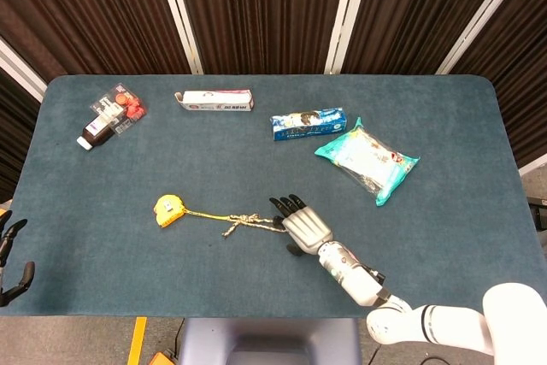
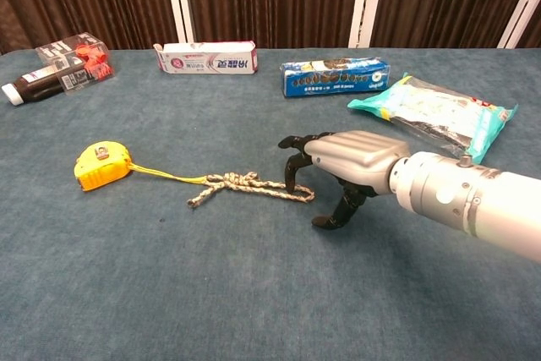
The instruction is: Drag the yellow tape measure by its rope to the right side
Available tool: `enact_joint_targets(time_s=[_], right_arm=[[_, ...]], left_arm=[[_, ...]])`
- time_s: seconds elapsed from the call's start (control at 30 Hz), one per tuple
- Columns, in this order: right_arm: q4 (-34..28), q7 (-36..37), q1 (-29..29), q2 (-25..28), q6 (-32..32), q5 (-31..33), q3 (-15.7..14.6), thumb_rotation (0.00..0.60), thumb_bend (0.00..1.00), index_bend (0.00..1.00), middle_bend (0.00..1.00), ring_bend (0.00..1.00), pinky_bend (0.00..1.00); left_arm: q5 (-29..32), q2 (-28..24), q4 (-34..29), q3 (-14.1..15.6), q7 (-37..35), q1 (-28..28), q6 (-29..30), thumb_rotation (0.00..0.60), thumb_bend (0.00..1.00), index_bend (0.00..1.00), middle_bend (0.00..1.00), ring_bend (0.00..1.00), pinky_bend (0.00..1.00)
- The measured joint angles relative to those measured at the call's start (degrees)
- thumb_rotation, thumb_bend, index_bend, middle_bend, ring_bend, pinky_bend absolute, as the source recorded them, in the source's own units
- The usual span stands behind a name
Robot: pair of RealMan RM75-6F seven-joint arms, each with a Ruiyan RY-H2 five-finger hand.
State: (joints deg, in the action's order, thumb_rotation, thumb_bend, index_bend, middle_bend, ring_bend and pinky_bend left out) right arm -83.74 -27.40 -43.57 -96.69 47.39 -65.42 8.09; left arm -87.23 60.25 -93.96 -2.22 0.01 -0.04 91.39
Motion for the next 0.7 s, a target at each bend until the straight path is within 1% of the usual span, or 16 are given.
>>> enact_joint_targets(time_s=[0.27, 0.4, 0.7], right_arm=[[1.8, 0.1, -0.8, -0.8, -0.1, 1.4, -0.4, 0.600, 0.42, 0.46, 0.06, 0.04, 0.00], [2.5, 0.4, -1.2, -1.3, -0.1, 1.3, -0.6, 0.600, 0.44, 0.52, 0.07, 0.04, 0.00], [3.7, 0.8, -1.6, -2.1, 0.3, 1.5, -1.0, 0.600, 0.45, 0.65, 0.09, 0.05, 0.00]], left_arm=[[-0.1, -0.1, 0.1, 0.0, -0.3, 0.2, 0.3, 0.600, 0.47, 0.13, 0.00, 0.00, 0.07], [-0.2, -0.1, 0.1, 0.0, -0.3, 0.2, 0.3, 0.600, 0.47, 0.13, 0.00, 0.00, 0.07], [-0.2, -0.1, 0.2, 0.0, -0.4, 0.2, 0.3, 0.600, 0.47, 0.13, 0.00, 0.00, 0.07]])
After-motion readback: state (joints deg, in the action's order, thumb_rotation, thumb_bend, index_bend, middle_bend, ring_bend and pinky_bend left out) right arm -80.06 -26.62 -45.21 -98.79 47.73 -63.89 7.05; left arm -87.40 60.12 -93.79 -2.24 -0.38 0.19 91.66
